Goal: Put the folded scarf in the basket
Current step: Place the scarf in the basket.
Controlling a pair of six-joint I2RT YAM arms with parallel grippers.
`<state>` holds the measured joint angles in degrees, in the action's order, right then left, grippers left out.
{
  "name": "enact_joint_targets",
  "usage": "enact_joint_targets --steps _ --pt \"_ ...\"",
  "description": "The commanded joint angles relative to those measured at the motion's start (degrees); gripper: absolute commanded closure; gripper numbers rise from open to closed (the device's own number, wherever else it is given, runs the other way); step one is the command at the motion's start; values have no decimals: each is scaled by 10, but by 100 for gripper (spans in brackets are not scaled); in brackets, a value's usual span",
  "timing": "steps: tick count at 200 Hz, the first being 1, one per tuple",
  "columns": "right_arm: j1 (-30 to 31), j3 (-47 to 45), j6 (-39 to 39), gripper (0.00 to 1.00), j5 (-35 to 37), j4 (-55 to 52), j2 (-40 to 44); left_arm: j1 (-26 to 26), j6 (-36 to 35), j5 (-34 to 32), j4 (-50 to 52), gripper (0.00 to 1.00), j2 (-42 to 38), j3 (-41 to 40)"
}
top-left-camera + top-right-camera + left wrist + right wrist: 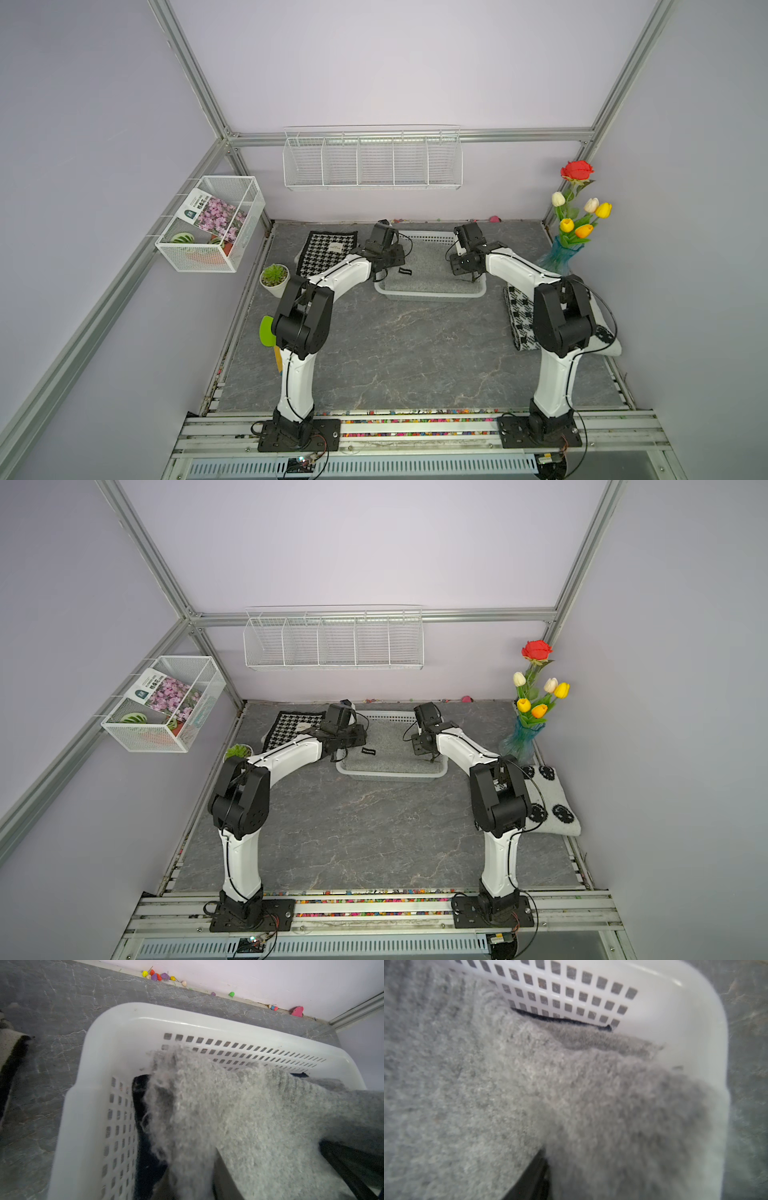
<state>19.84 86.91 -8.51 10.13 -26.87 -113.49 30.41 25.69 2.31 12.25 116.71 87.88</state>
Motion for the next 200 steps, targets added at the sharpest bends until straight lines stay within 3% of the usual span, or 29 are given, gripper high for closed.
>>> enact_joint_targets --steps 1,26,81,106,143,200 --pt "-3 -15 -3 43 11 21 26 -4 -7 -23 15 69 10 21" --pt "-2 -31 -6 40 15 33 54 -4 -3 -19 9 54 -1 17" --pt "-2 -71 -9 38 38 71 133 -2 -11 -32 12 49 -52 7" --pt "-2 -72 -6 40 8 73 145 -2 -7 -38 -4 47 -74 -8" --pt "-1 -54 -1 43 -113 89 109 1 -4 19 -44 50 -83 -19" --pt "-1 24 18 45 -36 46 8 2 25 81 -65 53 4 35"
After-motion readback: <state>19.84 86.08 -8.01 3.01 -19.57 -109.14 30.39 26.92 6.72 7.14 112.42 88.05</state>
